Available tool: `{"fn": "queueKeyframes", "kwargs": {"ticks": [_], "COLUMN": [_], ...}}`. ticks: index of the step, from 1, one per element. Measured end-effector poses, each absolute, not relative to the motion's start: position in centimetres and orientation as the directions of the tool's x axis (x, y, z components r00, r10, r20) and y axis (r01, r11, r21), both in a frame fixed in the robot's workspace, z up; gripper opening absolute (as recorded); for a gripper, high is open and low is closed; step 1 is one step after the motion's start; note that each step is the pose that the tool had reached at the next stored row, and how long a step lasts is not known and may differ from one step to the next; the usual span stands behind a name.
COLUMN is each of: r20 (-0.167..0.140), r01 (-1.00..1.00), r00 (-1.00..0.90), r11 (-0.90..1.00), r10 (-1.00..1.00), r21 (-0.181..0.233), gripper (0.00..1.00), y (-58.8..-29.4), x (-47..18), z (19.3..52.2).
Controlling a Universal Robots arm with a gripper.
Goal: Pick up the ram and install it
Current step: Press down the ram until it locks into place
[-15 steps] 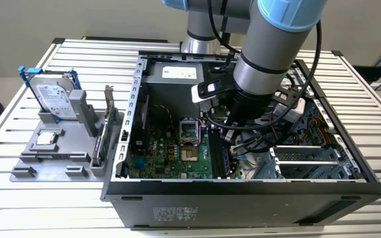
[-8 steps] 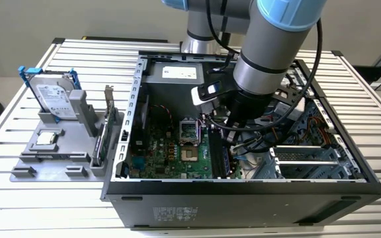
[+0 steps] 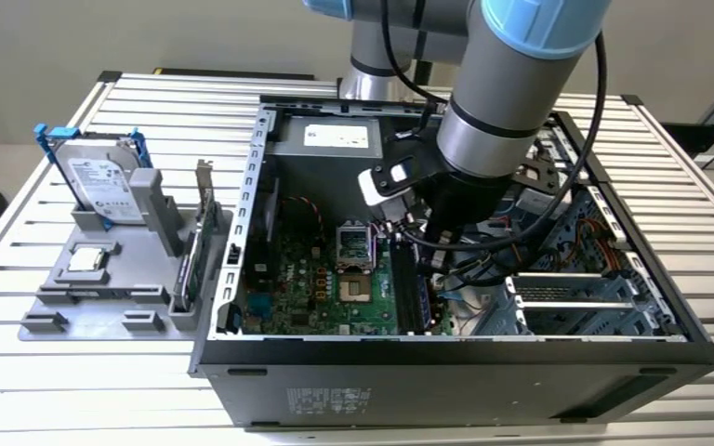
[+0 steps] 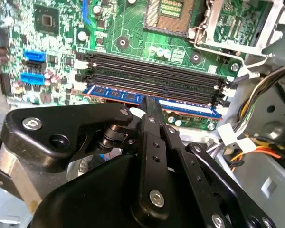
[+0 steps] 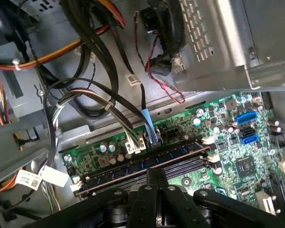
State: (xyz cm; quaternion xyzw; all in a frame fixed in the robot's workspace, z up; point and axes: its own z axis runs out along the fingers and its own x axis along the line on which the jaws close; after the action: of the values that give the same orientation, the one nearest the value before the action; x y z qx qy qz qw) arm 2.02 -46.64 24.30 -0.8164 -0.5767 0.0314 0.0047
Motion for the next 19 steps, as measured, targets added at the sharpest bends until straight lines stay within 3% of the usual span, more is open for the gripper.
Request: {"fn": "queueKeyframes", "kwargs": {"ticks": [19], "r20": [-0.046], "r01": [0.997], "r00": [0.054], "r11": [-0.057], "r10": [0.997], "r21": [-0.048], "gripper": [0.0], "y": [-46.49], "x": [2.02], "z": [24.32]}}
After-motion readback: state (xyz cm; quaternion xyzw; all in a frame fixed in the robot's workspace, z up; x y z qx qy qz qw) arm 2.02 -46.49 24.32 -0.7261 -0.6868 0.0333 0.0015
